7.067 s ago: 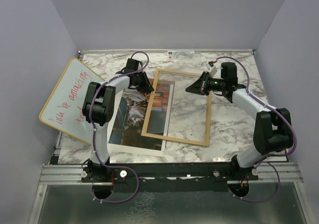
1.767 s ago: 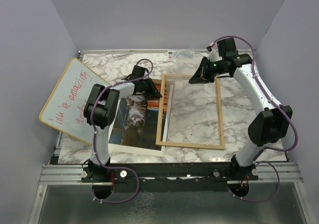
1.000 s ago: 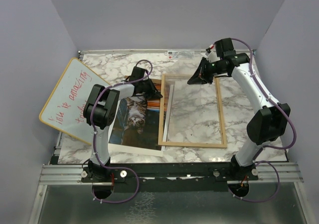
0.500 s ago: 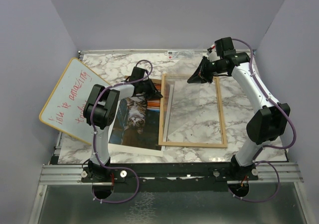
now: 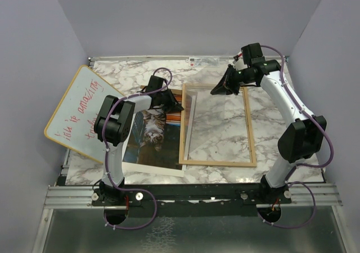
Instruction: Put the photo into the frame
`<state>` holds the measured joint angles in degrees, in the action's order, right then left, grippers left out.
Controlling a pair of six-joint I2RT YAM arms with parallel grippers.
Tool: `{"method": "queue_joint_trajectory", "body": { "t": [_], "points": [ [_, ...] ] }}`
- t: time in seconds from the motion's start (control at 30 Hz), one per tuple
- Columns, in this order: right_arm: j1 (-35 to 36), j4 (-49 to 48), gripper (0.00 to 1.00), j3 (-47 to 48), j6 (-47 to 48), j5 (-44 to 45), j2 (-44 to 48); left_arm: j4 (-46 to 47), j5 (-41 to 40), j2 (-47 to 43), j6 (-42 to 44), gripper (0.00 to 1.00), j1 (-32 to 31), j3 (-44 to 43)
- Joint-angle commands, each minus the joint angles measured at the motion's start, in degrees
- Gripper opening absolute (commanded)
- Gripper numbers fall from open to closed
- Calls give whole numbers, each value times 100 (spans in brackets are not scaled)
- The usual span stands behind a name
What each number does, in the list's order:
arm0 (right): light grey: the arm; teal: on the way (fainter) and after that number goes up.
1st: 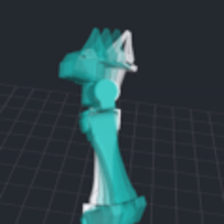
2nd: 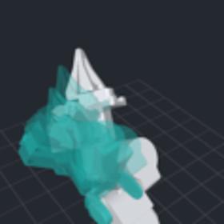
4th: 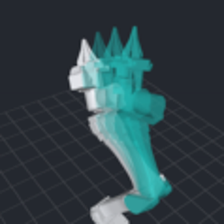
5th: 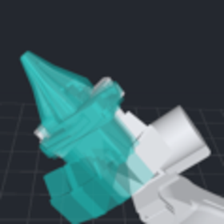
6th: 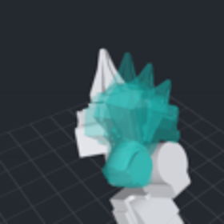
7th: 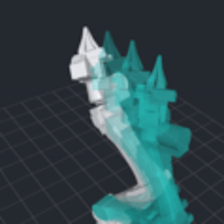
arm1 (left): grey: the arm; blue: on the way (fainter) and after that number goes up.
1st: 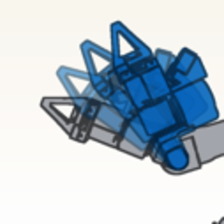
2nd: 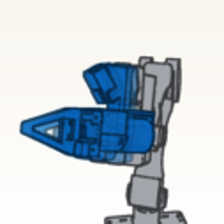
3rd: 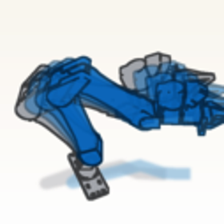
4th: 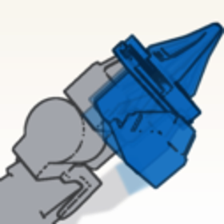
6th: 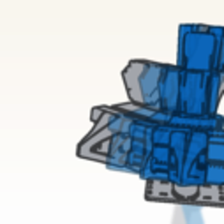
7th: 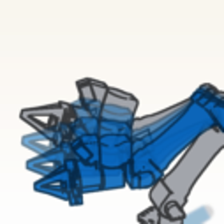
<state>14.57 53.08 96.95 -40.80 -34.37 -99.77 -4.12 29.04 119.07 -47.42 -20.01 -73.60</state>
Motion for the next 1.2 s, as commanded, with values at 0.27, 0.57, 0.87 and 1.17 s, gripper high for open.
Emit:
{"method": "queue_joint_trajectory", "body": {
  "t": [0.27,0.57,0.87,1.17],
  "points": [
    [26,-87,1,-112,-243,131,68,-816,-385,449,298,0,-126,321],
    [27,-142,1,-104,-330,198,174,-827,-364,505,352,11,-126,303],
    [27,-158,1,-62,-367,329,255,-845,-364,529,421,27,-126,272],
    [24,-145,1,-65,-344,356,269,-844,-355,562,444,33,-126,259]
  ]
}}
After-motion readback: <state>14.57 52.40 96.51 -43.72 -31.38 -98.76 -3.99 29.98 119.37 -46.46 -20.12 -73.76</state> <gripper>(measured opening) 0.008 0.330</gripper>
